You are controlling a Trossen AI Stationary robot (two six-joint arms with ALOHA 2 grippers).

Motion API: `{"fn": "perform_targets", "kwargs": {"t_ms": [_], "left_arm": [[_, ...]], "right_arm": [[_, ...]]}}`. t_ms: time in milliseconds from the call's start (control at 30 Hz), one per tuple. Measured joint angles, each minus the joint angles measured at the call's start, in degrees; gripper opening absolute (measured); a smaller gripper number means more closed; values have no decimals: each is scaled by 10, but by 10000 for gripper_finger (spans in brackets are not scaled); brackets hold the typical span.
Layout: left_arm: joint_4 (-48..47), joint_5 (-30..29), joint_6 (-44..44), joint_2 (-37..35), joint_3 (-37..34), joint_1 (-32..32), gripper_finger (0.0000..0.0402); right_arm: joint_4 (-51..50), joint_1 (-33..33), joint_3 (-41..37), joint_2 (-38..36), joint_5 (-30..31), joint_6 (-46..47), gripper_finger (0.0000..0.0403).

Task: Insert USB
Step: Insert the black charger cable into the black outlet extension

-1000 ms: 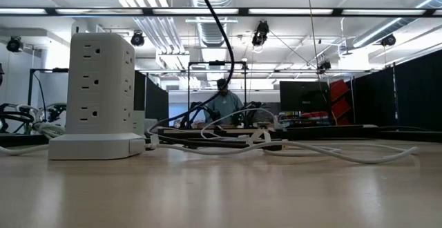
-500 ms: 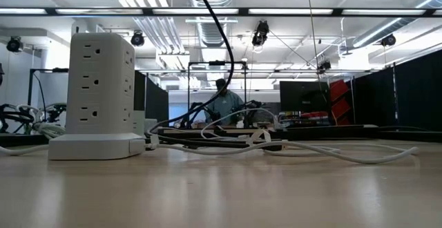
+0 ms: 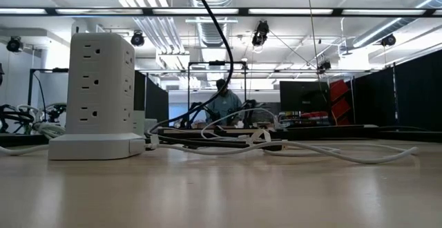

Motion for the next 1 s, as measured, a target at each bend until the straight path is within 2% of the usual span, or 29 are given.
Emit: {"fn": "perform_targets", "kwargs": {"t_ms": [100, 167, 233, 333, 700, 833, 1000], "left_arm": [[-2, 1, 0, 0, 0, 0, 11], [-3, 2, 2, 0, 0, 0, 11], [-5, 3, 4, 0, 0, 0, 11], [-6, 4, 5, 0, 0, 0, 13], [-14, 5, 23, -10, -1, 2, 149], [-21, 1, 23, -11, -2, 6, 181], [-25, -2, 21, -12, -2, 10, 201]], "right_arm": [[-2, 0, 0, -1, -1, 0, 77], [-3, 0, 0, -1, -2, -1, 60], [-7, 0, 0, -2, -4, -10, 27], [-12, 0, 0, -3, -4, -27, 19], [-38, 0, 1, -20, 2, -68, 19], [-59, 0, 2, -27, 1, -78, 19], [-76, 0, 2, -32, 1, -82, 19]]}}
